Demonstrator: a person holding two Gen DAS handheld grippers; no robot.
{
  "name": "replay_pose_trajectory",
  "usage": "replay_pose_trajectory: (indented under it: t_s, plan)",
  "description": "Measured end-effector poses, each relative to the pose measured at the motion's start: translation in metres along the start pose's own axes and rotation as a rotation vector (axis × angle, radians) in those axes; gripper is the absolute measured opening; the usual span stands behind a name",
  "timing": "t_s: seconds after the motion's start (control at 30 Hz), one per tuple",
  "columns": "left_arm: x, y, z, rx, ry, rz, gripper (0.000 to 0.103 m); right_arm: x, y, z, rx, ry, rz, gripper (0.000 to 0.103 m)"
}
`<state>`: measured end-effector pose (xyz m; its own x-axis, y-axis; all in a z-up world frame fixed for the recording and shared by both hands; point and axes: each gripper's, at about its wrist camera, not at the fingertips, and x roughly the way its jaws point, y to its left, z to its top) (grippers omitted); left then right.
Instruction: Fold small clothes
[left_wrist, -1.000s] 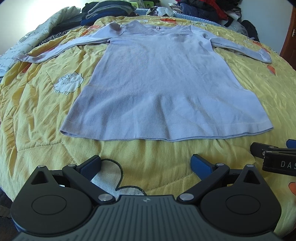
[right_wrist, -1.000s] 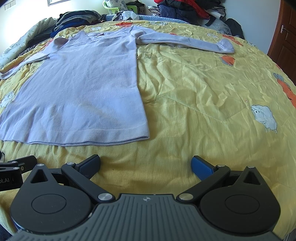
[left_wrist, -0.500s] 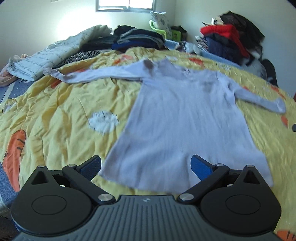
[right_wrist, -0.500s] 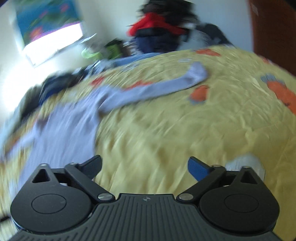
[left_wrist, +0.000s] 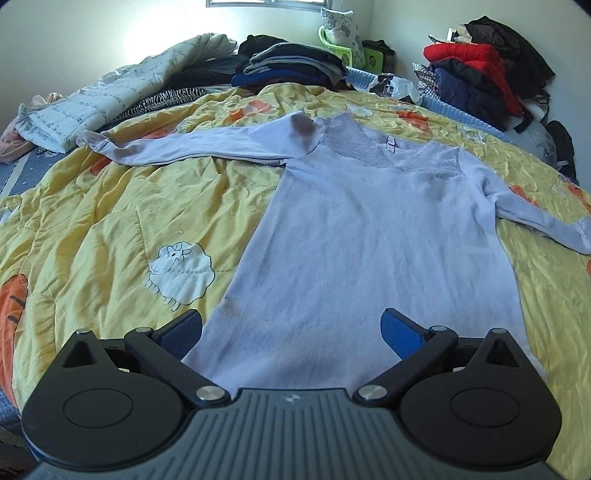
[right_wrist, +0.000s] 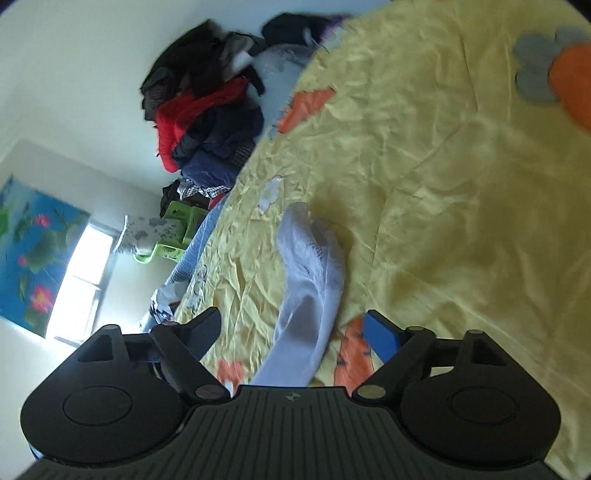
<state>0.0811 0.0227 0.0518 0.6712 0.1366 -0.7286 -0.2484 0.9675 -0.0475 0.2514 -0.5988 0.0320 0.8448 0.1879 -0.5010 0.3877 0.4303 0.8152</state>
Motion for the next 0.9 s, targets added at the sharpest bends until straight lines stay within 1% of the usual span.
replay_pose_trajectory:
  t_s: [0.07, 0.13, 0.17, 0.3, 0.33, 0.4, 0.43, 0.47, 0.5, 0.53, 0.6, 0.67, 0.73, 0.8, 0.83, 0.9]
  plan:
    - [0.006, -0.002, 0.005, -0.012, 0.008, 0.003, 0.103, 0.017, -0.007, 0.008, 0.055, 0.013, 0.011, 0.078]
    - [0.012, -0.005, 0.01, -0.013, 0.019, 0.003, 0.103, 0.034, -0.009, 0.011, 0.061, 0.03, 0.006, 0.077]
    - [0.015, -0.008, 0.012, -0.009, 0.024, 0.004, 0.103, 0.042, -0.01, 0.012, 0.059, 0.033, 0.006, 0.074]
    - [0.023, -0.015, 0.018, 0.0, 0.029, -0.002, 0.103, 0.061, -0.009, 0.016, 0.046, 0.034, 0.011, 0.056]
    - [0.024, -0.016, 0.018, 0.0, 0.031, -0.003, 0.103, 0.064, -0.008, 0.017, 0.046, 0.033, 0.009, 0.053]
    - [0.027, -0.018, 0.018, -0.002, 0.041, -0.007, 0.103, 0.068, -0.008, 0.017, 0.041, 0.027, 0.001, 0.04]
    - [0.028, -0.018, 0.018, -0.002, 0.046, -0.009, 0.103, 0.069, -0.009, 0.017, 0.04, 0.024, -0.004, 0.038]
    - [0.029, -0.018, 0.017, 0.0, 0.051, -0.01, 0.103, 0.07, -0.009, 0.017, 0.036, 0.023, -0.007, 0.031]
    - [0.03, -0.018, 0.016, 0.002, 0.057, -0.009, 0.103, 0.067, -0.009, 0.014, 0.027, 0.017, -0.016, 0.019]
    - [0.03, -0.017, 0.015, 0.002, 0.059, -0.009, 0.103, 0.066, -0.009, 0.012, 0.016, 0.01, -0.026, 0.015]
    - [0.028, -0.013, 0.016, -0.01, 0.056, -0.01, 0.103, 0.063, -0.006, 0.008, 0.007, -0.024, -0.033, 0.011]
    - [0.025, -0.007, 0.018, -0.037, 0.044, -0.027, 0.103, 0.057, 0.007, 0.002, -0.051, -0.057, -0.022, 0.011]
    - [0.022, 0.004, 0.024, -0.082, 0.031, -0.085, 0.103, 0.048, 0.032, -0.007, -0.154, -0.082, -0.004, 0.011]
    - [0.02, 0.022, 0.035, -0.171, 0.015, -0.182, 0.103, 0.037, 0.067, -0.025, -0.268, -0.074, 0.057, 0.011]
    - [0.02, 0.032, 0.04, -0.23, 0.007, -0.239, 0.103, 0.032, 0.087, -0.04, -0.34, -0.057, 0.096, 0.011]
    - [0.024, 0.056, 0.049, -0.37, 0.0, -0.385, 0.103, 0.018, 0.132, -0.086, -0.544, -0.008, 0.176, 0.011]
